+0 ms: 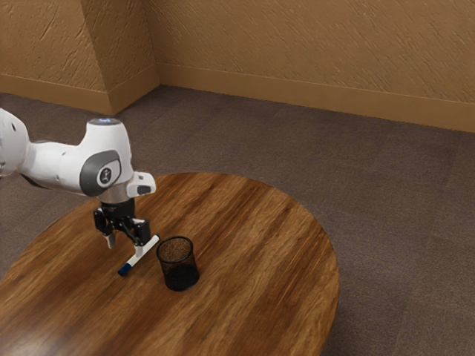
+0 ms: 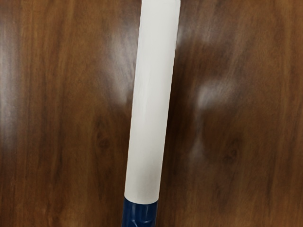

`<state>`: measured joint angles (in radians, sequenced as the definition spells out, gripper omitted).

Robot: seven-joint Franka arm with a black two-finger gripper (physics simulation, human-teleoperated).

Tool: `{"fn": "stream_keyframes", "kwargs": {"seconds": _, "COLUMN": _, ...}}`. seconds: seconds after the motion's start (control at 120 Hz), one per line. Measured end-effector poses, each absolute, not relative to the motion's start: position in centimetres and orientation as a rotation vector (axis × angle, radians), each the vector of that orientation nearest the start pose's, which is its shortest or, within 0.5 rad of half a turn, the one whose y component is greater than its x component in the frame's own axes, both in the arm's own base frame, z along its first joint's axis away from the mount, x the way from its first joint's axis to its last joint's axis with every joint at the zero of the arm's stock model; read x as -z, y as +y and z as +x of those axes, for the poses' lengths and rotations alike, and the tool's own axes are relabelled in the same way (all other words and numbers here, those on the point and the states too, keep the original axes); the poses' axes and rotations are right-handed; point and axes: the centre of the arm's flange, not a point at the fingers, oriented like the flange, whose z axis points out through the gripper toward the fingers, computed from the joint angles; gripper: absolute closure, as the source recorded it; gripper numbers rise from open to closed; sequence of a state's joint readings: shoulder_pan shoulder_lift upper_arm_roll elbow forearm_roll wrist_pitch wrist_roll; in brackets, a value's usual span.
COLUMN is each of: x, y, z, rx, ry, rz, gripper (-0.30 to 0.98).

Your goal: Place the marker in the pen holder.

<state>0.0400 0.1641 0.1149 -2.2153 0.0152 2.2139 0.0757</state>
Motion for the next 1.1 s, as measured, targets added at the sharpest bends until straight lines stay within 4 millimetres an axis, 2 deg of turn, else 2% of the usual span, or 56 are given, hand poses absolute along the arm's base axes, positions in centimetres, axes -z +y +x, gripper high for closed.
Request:
{"fn": "stream_keyframes", "kwargs": {"seconds": 0.108, "x": -26.7, "y": 8.0, "z": 52.6, "rx": -0.245, "ry": -0.054, "rz": -3.117, "gripper": 0.16}}
{"fn": "stream_keyframes", "kwargs": {"seconds": 0.233, "x": -25.5, "y": 8.2, "z": 52.9, "rx": -0.212, "ry": -0.031, "rz": -3.124, "gripper": 0.22}}
{"fn": "stream_keyframes", "kwargs": {"seconds": 0.483, "x": -25.2, "y": 8.5, "z": 53.2, "rx": -0.161, "ry": -0.011, "rz": -3.137, "gripper": 0.43}}
{"fn": "stream_keyframes", "kwargs": {"seconds": 0.767, "x": -24.8, "y": 8.4, "z": 52.7, "rx": -0.163, "ry": -0.061, "rz": -3.169, "gripper": 0.59}}
{"fn": "stream_keyframes", "kwargs": {"seconds": 1.1, "x": -24.7, "y": 9.3, "z": 52.4, "rx": -0.16, "ry": -0.087, "rz": -3.175, "gripper": 0.65}}
